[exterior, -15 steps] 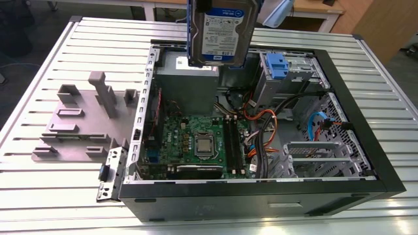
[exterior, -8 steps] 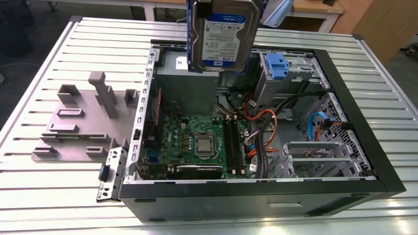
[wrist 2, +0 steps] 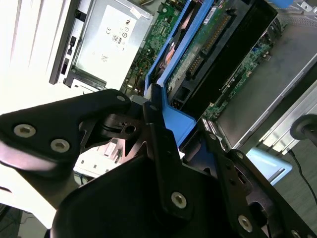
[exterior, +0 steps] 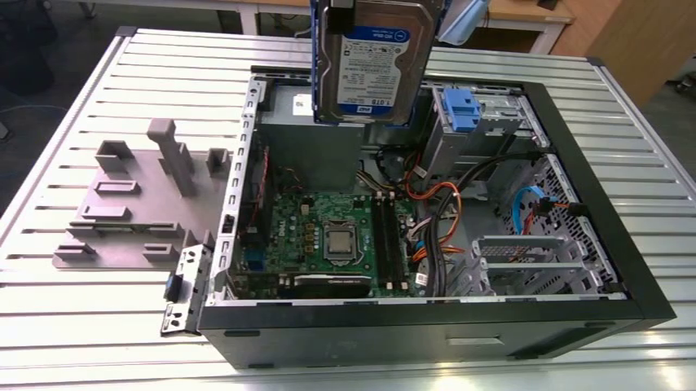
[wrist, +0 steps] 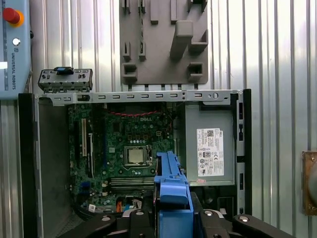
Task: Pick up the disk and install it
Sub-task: 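Insert the disk into the insertion slot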
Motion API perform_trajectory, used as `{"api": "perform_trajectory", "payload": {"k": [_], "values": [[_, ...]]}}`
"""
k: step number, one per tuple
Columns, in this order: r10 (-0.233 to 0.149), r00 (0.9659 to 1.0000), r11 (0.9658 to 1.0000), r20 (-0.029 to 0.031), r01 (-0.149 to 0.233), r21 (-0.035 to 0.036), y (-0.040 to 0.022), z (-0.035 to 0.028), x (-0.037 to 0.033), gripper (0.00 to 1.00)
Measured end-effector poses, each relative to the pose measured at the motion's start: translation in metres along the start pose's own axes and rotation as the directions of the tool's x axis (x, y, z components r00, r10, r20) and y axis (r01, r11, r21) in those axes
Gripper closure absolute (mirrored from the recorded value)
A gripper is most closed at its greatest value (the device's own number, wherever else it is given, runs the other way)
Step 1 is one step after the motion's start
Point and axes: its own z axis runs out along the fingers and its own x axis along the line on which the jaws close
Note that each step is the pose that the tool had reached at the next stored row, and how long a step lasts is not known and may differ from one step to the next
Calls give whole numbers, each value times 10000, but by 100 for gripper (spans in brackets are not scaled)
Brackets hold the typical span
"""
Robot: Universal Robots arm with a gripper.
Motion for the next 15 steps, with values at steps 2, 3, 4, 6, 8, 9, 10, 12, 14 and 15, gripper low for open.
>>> {"api": "perform_trajectory", "payload": {"k": [2,3,4,6,8,9,10,12,14,15], "values": [[0,10000,10000,0,0,0,0,0,0,64],[0,10000,10000,0,0,0,0,0,0,64],[0,10000,10000,-1,0,0,-1,0,0,64],[1,10000,10000,-2,-1,0,-1,0,0,64],[0,10000,10000,-2,0,0,-2,0,3,64],[-2,10000,10000,-2,2,0,-2,0,8,64],[-1,10000,10000,-2,1,0,-2,0,16,64],[0,10000,10000,-2,0,0,-3,0,38,64],[1,10000,10000,-2,-1,1,-4,-1,62,64],[1,10000,10000,-3,-1,0,-4,-1,75,64]]}}
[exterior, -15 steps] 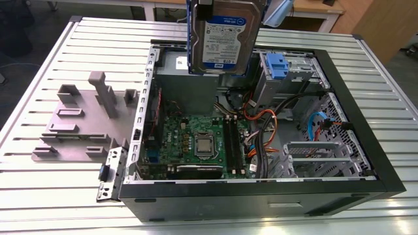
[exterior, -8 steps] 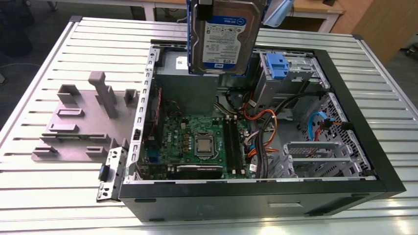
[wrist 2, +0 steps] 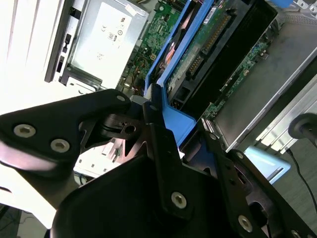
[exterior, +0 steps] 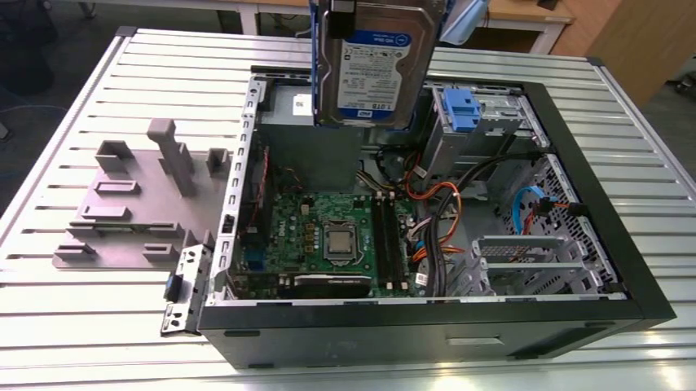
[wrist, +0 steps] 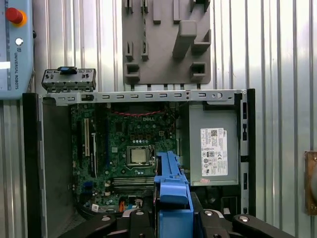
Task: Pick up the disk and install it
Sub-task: 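Insert the disk into the insertion slot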
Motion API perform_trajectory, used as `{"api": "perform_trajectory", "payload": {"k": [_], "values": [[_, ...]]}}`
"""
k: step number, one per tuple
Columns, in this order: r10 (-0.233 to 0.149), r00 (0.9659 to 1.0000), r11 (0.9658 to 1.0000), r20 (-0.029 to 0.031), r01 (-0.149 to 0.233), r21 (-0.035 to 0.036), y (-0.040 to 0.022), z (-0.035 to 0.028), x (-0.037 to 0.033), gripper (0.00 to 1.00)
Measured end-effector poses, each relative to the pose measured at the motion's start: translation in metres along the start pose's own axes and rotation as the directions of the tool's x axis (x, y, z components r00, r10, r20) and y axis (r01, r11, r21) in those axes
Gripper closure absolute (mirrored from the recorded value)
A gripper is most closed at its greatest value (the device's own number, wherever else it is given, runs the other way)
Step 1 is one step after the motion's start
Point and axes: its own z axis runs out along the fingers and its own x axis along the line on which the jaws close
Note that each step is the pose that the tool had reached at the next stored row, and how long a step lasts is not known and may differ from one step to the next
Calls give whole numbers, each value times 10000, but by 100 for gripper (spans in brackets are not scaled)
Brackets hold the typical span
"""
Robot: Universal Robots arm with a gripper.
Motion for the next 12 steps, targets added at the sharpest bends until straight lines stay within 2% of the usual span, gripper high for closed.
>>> {"api": "perform_trajectory", "payload": {"k": [12], "values": [[-1,10000,10000,-34,1,2,-8,-2,192,64]]}}
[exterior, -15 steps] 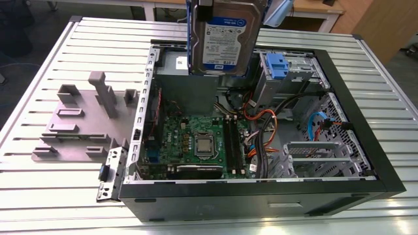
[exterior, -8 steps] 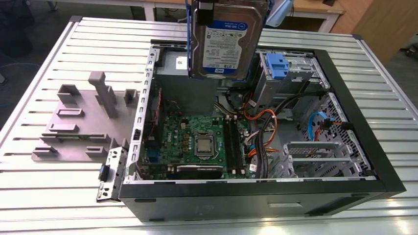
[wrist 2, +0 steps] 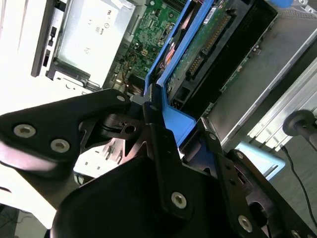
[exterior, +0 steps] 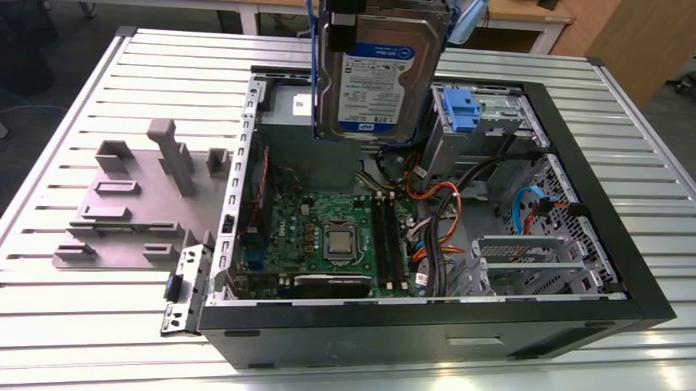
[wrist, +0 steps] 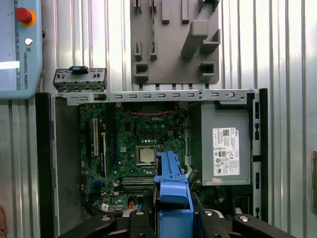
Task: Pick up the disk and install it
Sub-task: 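Insert the disk into the insertion slot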
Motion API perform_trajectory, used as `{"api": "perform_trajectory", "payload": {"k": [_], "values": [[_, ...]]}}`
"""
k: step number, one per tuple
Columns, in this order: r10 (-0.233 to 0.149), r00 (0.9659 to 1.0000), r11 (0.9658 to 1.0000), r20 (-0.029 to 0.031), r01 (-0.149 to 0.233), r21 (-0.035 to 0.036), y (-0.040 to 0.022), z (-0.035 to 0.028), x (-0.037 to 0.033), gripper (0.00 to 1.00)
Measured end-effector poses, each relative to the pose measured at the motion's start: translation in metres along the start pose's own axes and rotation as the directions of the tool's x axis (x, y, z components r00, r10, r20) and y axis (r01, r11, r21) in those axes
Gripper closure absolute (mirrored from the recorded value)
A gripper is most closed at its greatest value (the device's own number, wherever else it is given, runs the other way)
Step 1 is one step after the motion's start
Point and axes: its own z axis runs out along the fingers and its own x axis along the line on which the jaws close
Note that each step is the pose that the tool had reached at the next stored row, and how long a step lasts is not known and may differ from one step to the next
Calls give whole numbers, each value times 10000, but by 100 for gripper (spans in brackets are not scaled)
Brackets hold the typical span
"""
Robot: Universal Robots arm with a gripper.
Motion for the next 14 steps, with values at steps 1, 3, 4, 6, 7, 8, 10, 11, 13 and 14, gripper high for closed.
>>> {"api": "perform_trajectory", "payload": {"k": [1,3,4,6,7,8,10,11,13,14], "values": [[0,10000,10000,-1,0,0,-1,0,15,64],[0,10000,10000,-6,0,0,-2,0,44,64],[1,10000,10000,-8,-1,0,-3,-1,57,64],[0,10000,10000,-14,0,0,-4,-1,86,64],[0,10000,10000,-17,0,1,-5,0,103,64],[0,10000,10000,-22,0,1,-5,0,119,64],[0,10000,10000,-31,0,1,-7,-1,146,64],[0,10000,10000,-35,0,1,-7,0,159,64],[0,10000,10000,-44,0,1,-8,0,182,64],[-1,10000,10000,-46,1,1,-10,1,191,64]]}}
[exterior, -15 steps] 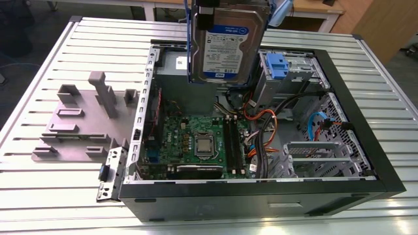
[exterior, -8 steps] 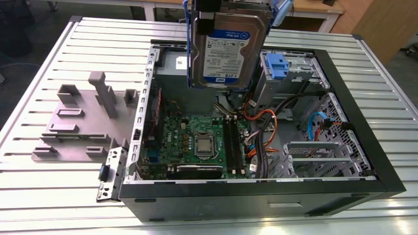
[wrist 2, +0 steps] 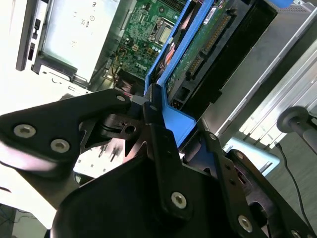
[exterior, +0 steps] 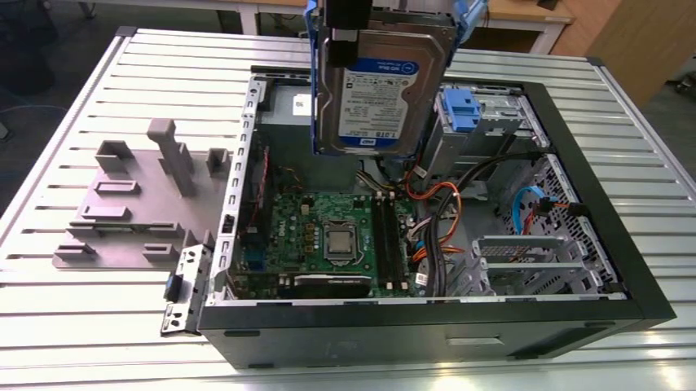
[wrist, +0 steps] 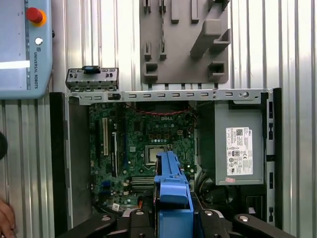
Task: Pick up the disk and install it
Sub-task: 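Insert the disk into the insertion slot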
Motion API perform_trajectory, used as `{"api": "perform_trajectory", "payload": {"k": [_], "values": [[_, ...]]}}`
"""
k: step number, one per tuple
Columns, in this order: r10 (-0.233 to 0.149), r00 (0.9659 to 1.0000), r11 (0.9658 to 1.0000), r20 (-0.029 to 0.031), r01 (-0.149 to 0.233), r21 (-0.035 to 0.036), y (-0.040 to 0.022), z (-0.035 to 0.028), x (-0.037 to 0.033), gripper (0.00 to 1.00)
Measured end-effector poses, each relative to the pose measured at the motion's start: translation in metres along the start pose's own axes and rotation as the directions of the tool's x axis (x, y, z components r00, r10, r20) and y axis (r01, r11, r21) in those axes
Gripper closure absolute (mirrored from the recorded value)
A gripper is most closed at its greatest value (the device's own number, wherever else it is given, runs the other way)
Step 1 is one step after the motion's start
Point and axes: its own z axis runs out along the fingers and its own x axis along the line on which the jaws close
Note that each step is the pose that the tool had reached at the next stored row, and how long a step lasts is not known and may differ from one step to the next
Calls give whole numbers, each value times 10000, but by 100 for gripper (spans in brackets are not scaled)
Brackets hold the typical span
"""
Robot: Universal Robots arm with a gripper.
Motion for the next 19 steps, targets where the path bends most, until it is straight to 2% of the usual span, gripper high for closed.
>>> {"api": "perform_trajectory", "payload": {"k": [7,19], "values": [[0,10000,10000,-6,0,0,-60,4,24,64],[0,10000,10000,-8,0,1,-152,9,25,64]]}}
